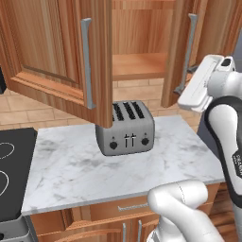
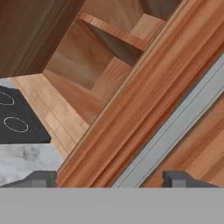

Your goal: Close all open cabinet doors.

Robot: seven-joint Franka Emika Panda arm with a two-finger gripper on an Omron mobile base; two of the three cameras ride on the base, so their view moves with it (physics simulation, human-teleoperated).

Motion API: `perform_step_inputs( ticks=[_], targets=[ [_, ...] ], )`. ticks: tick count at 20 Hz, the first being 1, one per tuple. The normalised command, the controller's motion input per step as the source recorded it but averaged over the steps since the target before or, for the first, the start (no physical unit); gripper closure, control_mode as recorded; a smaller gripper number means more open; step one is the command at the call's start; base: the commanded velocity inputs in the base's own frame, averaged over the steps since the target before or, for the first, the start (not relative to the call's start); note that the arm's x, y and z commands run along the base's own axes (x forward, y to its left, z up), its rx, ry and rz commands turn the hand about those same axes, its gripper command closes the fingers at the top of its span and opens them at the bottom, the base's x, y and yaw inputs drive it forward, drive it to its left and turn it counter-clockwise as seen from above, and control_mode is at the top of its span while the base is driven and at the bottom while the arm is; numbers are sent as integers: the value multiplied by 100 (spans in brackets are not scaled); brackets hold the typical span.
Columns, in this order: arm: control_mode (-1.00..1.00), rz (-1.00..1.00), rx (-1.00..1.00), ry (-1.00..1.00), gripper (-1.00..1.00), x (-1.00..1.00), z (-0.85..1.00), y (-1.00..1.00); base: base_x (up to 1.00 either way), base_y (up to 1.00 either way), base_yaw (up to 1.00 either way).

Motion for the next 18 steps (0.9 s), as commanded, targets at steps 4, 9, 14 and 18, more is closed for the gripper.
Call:
perform_step_inputs(
  ticks=[4,9,14,18],
  targets=[
    [-100,5,0,4,-100,55,-24,28,0,0,0],
    [-100,3,0,1,-100,58,-32,32,0,0,0],
    [-100,0,0,0,-100,57,-34,36,0,0,0],
    [-100,0,-1,0,-100,53,-32,31,0,0,0]
  ],
)
